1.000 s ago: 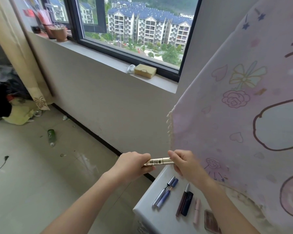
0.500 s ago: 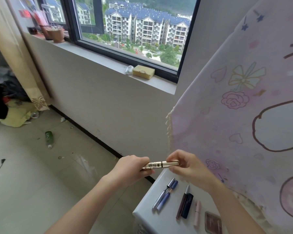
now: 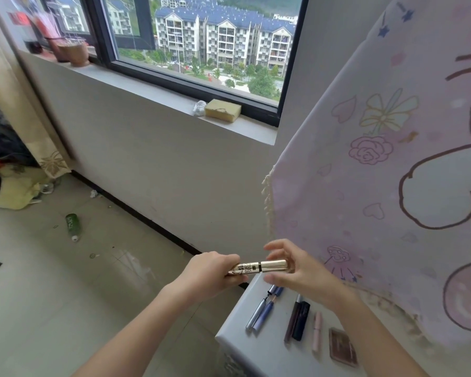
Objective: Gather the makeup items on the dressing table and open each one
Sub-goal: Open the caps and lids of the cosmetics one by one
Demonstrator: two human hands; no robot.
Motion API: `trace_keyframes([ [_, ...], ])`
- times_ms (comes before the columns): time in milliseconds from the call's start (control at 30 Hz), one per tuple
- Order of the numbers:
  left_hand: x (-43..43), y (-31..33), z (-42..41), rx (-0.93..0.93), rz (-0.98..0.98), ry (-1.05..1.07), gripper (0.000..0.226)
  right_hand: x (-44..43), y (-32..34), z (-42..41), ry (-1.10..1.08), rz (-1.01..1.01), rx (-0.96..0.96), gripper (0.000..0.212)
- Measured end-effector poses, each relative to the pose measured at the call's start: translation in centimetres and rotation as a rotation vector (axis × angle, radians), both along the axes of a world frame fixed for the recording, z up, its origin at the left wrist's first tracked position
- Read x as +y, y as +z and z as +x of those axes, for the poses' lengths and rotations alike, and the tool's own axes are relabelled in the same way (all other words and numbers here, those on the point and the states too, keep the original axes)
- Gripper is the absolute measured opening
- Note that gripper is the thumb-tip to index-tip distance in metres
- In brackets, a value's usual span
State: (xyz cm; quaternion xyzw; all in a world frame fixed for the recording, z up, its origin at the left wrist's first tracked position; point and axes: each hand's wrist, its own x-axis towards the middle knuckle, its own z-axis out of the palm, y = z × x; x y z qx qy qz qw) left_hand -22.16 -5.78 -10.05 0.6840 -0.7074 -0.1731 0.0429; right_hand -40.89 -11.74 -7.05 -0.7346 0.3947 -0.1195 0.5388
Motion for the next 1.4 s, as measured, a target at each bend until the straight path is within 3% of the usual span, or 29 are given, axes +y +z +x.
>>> trace_keyframes([
  [33, 0.0, 0.0, 0.0, -0.007, 0.003, -0.004, 0.038, 0.2, 0.0, 0.2, -0.033, 0.021, 0.011, 0.01],
  [133, -0.2, -0.2, -0.1, -0.028, 0.011, -0.031, 0.04, 0.3, -0.5, 0.0, -0.112, -0.008, 0.05, 0.034],
  [233, -0.2, -0.5, -0.1, -0.024, 0.019, -0.049, 0.035, 0.4, -0.8, -0.8, -0.097, -0.053, -0.033, 0.019],
  [333, -0.3, -0.9, -0.2, -0.006, 0.025, -0.061, 0.034, 0.5, -0.9, -1.2, -0.09, -0.005, -0.032, 0.027],
  [400, -0.4, -0.9, -0.5, -0.001, 0.024, -0.081, 0.033, 0.9, -0.8, -1.1, -0.139, 0.069, -0.004, 0.005],
  [500, -0.6, -1.1, -0.9, 0.024, 0.031, -0.11, 0.031, 1.4, -1.2, -1.4, -0.201, 0.079, 0.027, 0.027],
  [633, -0.7, -1.8, -1.5, 0.092, 0.094, -0.14, 0.036, 1.9, -1.6, -2.8, -0.272, 0.078, -0.07, 0.015],
  [700, -0.9, -2.3, -1.8, 0.174, 0.139, -0.152, 0.04, 2.0, -1.8, -3.5, -0.288, 0.074, -0.049, 0.022],
  [867, -1.2, -3.7, -2.7, 0.638, 0.352, -0.162, 0.032, 3.0, -1.9, -5.1, -0.334, 0.0, 0.061, 0.028],
  [1000, -1.3, -4.6, -3.5, 0.867, 0.581, -0.212, 0.025, 4.1, -2.2, -6.6, -0.4, -0.022, 0.16, 0.032],
  [1267, -1.9, -5.4, -5.8, 0.898, 0.762, -0.36, 0.039, 6.6, -2.6, -8.8, -0.531, -0.048, 0.212, 0.038],
  [1400, -1.6, -5.3, -7.1, 0.971, 0.851, -0.364, 0.044, 7.6, -2.8, -10.8, -0.598, -0.097, 0.118, 0.04],
])
